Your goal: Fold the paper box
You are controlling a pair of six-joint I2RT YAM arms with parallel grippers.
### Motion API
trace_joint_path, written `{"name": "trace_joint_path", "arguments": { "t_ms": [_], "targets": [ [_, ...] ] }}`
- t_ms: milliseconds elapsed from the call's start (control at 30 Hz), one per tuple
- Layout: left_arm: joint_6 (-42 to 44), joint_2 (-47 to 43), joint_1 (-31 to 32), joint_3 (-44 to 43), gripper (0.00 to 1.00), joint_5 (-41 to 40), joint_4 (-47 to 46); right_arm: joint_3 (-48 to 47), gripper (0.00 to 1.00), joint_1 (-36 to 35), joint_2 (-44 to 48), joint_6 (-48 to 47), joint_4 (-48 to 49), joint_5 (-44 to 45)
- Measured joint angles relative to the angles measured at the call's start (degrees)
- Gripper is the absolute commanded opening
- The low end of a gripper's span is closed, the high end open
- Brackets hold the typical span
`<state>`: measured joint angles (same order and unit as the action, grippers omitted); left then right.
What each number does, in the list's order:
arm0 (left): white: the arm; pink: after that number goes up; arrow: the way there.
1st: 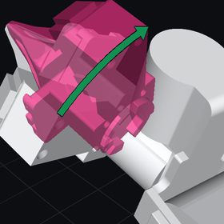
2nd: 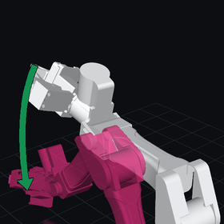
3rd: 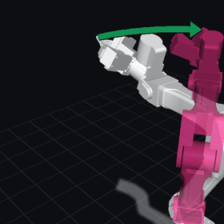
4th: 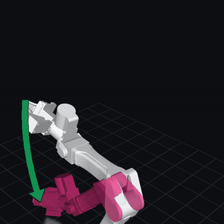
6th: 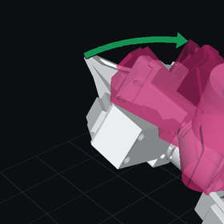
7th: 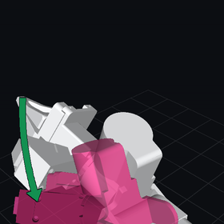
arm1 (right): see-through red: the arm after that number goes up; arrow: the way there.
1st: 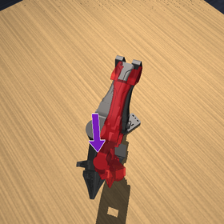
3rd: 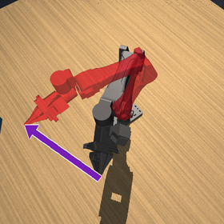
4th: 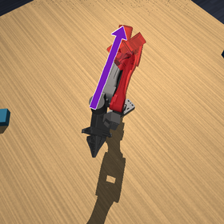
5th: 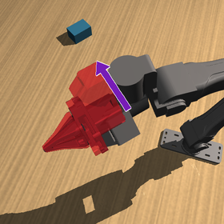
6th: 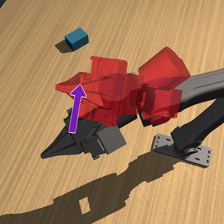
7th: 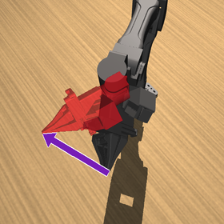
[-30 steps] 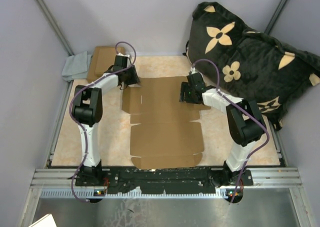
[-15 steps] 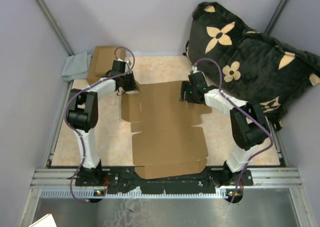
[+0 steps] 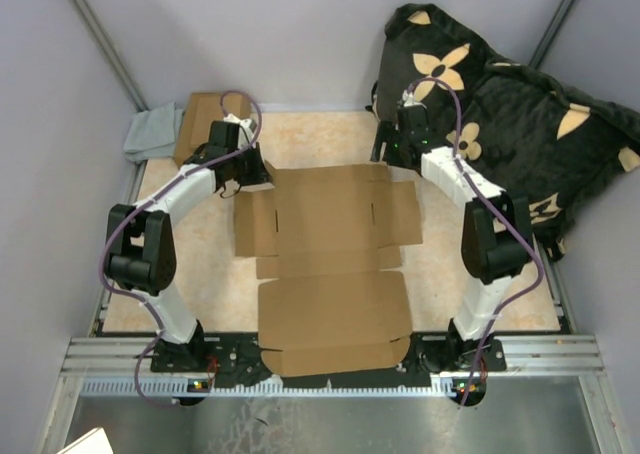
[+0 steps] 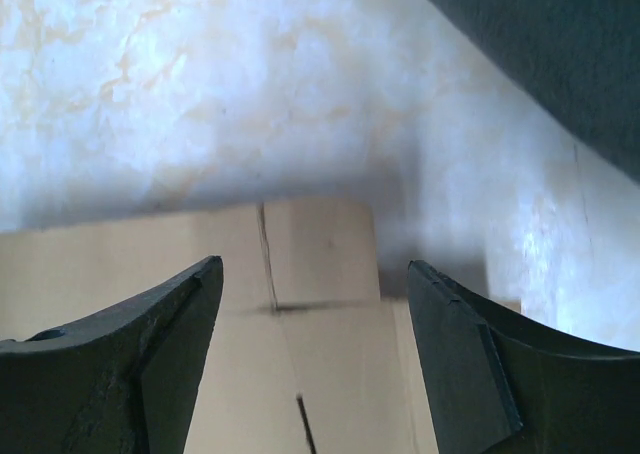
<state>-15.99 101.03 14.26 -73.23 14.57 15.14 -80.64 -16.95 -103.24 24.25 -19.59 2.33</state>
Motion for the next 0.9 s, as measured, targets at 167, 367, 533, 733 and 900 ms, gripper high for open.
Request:
{"name": "trace_joint_path", "arguments": {
  "t_ms": [167, 367, 533, 733, 900],
  "targets": [
    [1.2, 0.0, 0.1, -0.2, 0.0, -0.5, 4.1, -4.9, 0.79, 0.5, -6.2, -2.1, -0.6, -0.4],
    [2.0, -0.8, 0.2, 0.9, 0.0, -0.6, 4.9, -4.9, 0.88, 0.2, -10.2, -2.6, -2.2, -0.9],
    [2.1, -1.1, 0.2, 1.0, 0.0, -1.2, 5.2, -4.9, 0.85, 0.2, -10.8, -2.0, -2.8, -3.0],
    [1.9, -1.1, 0.2, 1.0, 0.0, -1.7, 5.4, -1.2, 0.81, 0.2, -10.8, -1.0, -0.7, -7.0],
    [1.7, -1.1, 0.2, 1.1, 0.0, -2.0, 5.3, 3.1, 0.76, 0.2, -9.3, 0.1, 1.3, -10.3]
  ]
}}
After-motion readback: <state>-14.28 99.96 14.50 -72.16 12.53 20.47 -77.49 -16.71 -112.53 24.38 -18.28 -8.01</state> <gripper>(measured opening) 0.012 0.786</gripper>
